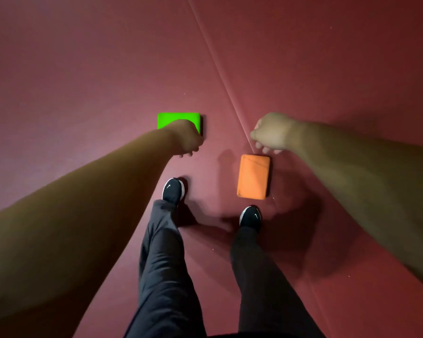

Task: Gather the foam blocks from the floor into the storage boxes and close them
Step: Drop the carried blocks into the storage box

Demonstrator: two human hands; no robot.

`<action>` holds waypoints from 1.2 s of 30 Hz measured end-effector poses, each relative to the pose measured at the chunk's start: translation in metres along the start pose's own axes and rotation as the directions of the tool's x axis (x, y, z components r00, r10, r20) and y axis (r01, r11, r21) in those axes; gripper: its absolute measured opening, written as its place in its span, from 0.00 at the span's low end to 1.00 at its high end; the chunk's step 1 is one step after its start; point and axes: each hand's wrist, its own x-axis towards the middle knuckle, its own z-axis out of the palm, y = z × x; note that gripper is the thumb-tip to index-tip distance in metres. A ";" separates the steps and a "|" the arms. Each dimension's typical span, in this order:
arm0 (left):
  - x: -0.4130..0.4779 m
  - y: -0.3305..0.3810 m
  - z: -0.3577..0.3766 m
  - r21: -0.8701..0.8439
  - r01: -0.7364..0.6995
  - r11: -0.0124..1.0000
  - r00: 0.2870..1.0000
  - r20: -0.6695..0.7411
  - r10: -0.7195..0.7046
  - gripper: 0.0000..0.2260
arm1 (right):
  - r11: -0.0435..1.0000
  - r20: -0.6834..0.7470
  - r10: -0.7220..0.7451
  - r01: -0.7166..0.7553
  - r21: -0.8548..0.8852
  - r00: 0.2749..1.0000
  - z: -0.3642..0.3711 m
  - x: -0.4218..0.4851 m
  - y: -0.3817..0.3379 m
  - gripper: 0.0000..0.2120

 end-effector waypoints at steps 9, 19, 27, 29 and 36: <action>0.216 -0.095 0.005 -0.077 0.029 0.997 0.989 0.148 -0.018 0.10 | 0.965 0.076 0.166 -0.178 0.191 0.983 0.102 0.184 -0.013 0.10; 0.368 -0.207 0.018 0.053 0.130 0.990 0.969 -0.220 -0.115 0.14 | 0.930 0.138 0.132 -0.171 0.325 0.982 0.211 0.363 -0.062 0.11; 0.444 -0.254 0.024 -0.325 0.312 0.893 0.796 -0.424 -0.432 0.27 | 0.968 -0.055 0.082 -0.067 0.243 0.995 0.259 0.453 -0.063 0.30; 0.452 -0.263 0.029 -0.359 0.284 0.889 0.822 -0.386 -0.418 0.29 | 0.947 -0.077 0.093 -0.064 0.314 0.993 0.265 0.476 -0.057 0.45; 0.445 -0.273 0.033 -0.687 0.117 0.717 0.826 -0.334 -0.455 0.40 | 0.886 -0.140 0.106 -0.030 0.463 0.984 0.250 0.456 -0.072 0.07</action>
